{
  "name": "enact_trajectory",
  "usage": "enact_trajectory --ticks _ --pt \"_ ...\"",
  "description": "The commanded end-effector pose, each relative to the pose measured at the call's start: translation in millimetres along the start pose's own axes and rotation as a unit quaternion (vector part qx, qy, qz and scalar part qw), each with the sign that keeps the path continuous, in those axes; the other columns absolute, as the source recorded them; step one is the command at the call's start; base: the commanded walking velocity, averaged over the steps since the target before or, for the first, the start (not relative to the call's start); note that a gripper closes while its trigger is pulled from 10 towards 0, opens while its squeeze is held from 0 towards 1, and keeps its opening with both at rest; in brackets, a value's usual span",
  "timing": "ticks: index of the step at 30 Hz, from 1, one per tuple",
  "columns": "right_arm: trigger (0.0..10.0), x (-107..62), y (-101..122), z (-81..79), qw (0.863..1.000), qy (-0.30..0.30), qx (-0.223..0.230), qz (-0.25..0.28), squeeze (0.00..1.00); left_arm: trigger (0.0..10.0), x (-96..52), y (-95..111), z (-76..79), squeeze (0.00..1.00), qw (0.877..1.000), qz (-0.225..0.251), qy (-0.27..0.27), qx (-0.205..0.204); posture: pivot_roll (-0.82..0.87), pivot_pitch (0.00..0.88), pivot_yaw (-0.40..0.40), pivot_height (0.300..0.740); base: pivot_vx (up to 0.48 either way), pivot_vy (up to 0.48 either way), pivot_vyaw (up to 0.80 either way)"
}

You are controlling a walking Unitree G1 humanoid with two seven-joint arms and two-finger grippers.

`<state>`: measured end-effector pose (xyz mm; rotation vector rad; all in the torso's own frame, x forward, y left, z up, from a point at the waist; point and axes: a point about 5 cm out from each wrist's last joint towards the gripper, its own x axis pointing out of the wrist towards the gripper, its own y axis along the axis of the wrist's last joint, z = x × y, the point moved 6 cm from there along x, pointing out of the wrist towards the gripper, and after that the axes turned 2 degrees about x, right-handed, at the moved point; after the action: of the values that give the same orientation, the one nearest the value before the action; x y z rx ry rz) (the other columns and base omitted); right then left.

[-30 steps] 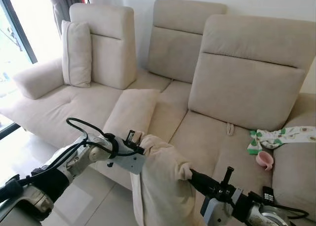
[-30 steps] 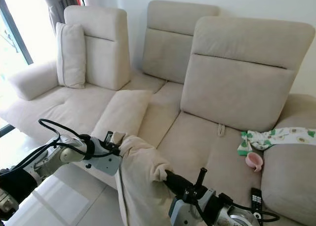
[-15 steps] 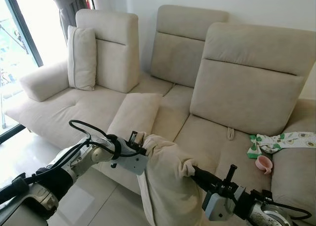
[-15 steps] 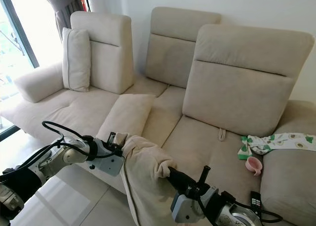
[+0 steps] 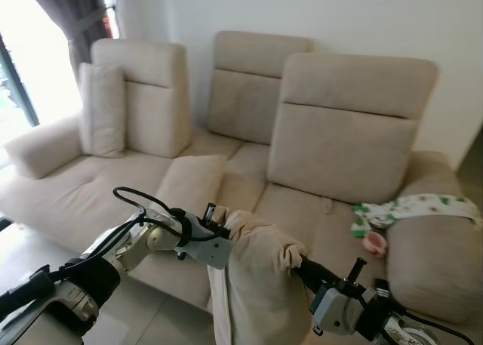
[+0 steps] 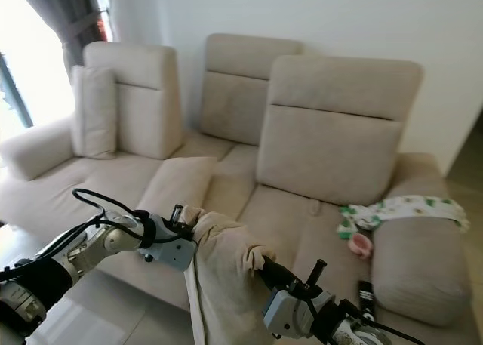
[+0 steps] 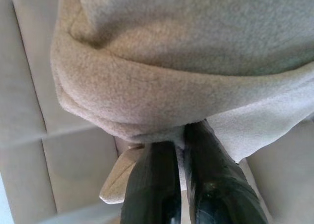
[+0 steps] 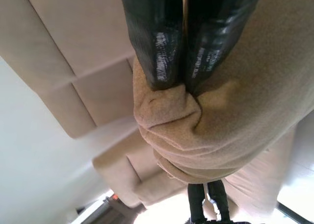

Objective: Move the pillow to the sofa from floor

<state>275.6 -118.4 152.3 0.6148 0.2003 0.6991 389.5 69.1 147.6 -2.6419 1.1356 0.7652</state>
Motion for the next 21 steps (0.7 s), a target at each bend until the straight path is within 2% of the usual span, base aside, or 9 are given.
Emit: enact_trajectory --ticks 1,9,16,17,19,21 --pt "10.0 6.0 12.8 5.4 0.999 -0.017 0.004 0.027 0.0 10.0 1.7 16.9 -16.3 0.0 0.999 0.037 0.029 0.01 0.09 0.016 0.043 0.74 0.0 0.0 -0.77" --pt "10.0 7.1 11.9 6.2 0.999 -0.02 0.008 0.025 0.0 10.0 3.5 18.7 -14.1 0.0 0.999 0.041 0.029 0.007 0.09 0.013 0.048 0.74 0.0 0.0 -0.78" --pt "10.0 8.3 10.9 7.3 0.999 -0.029 0.014 0.02 0.0 10.0 7.8 22.4 -11.6 0.0 0.998 0.046 0.041 -0.021 0.09 0.012 0.052 0.74 0.0 0.0 -0.8" --pt "10.0 8.1 10.5 6.4 0.999 -0.029 0.019 0.019 0.0 10.0 9.2 24.2 -11.0 0.0 0.997 0.049 0.049 -0.035 0.09 0.012 0.052 0.74 0.0 0.0 0.0" --pt "10.0 8.1 10.5 6.4 0.999 -0.029 0.019 0.019 0.0 10.0 9.2 24.2 -11.0 0.0 0.997 0.049 0.049 -0.035 0.09 0.012 0.052 0.74 0.0 0.0 0.0" --pt "10.0 8.1 10.2 4.4 0.999 -0.028 0.026 0.02 0.0 10.0 11.1 26.7 -12.4 0.0 0.994 0.056 0.071 -0.066 0.1 0.01 0.052 0.74 0.0 0.0 0.0"
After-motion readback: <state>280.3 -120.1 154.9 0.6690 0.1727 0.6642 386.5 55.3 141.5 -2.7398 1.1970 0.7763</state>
